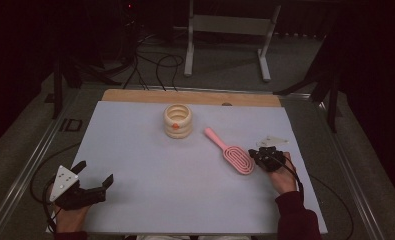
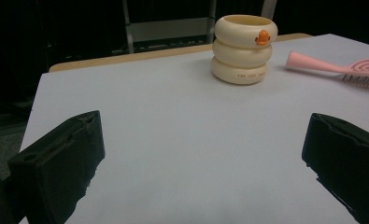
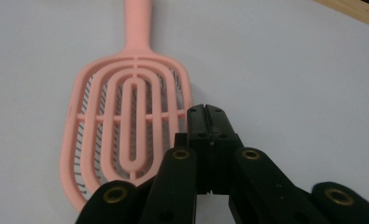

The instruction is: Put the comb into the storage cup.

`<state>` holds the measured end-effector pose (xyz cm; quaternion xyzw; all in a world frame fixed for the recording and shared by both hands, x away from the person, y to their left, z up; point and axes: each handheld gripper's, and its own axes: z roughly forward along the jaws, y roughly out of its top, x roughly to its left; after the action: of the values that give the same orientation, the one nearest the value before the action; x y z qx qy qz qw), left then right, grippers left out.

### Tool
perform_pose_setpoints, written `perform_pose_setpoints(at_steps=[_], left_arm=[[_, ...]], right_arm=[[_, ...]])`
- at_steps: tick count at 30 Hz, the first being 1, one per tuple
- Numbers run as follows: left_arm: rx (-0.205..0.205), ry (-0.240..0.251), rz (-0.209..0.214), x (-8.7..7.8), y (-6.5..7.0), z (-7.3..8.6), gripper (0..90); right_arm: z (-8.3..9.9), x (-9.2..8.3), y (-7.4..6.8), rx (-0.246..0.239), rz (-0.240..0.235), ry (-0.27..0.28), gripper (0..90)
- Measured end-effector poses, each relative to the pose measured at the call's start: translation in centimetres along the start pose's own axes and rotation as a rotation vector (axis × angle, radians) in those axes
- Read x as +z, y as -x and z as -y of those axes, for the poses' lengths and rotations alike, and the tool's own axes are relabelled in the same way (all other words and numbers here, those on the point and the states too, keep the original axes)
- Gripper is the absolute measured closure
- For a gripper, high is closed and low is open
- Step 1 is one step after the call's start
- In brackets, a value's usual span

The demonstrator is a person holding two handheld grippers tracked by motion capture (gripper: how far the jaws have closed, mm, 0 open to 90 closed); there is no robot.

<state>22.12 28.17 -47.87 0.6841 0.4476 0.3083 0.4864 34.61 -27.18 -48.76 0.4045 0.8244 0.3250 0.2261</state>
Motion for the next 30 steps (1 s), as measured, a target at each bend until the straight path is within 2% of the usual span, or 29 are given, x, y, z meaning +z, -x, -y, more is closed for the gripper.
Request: perform_pose_setpoints(at_steps=[6,9,14,17,22,23,30], left_arm=[[0.003,-0.002,0.001,0.0,0.0,0.0,0.0],[0.005,-0.004,0.001,0.1,0.1,0.0,0.0],[0.005,-0.005,0.0,0.1,0.2,0.0,0.0],[0.007,-0.008,0.001,0.1,0.1,0.0,0.0],[0.004,-0.005,0.001,0.1,0.1,0.0,0.0],[0.004,-0.005,0.001,0.1,0.1,0.0,0.0],[0.005,-0.005,0.002,0.1,0.2,0.0,0.0]], right_arm=[[0.7,-0.2,-0.3,-0.013,-0.006,-0.009,90.0],[1.0,-0.3,-0.6,-0.032,0.007,-0.021,90.0],[1.0,-0.4,-0.2,-0.016,0.024,-0.013,90.0],[0.7,-0.2,0.5,0.0,0.053,-0.016,90.0],[0.7,0.1,0.9,0.005,0.045,-0.037,90.0],[0.8,0.1,0.7,0.001,0.031,-0.043,90.0],[1.5,0.2,-0.6,-0.038,0.01,-0.061,90.0]])
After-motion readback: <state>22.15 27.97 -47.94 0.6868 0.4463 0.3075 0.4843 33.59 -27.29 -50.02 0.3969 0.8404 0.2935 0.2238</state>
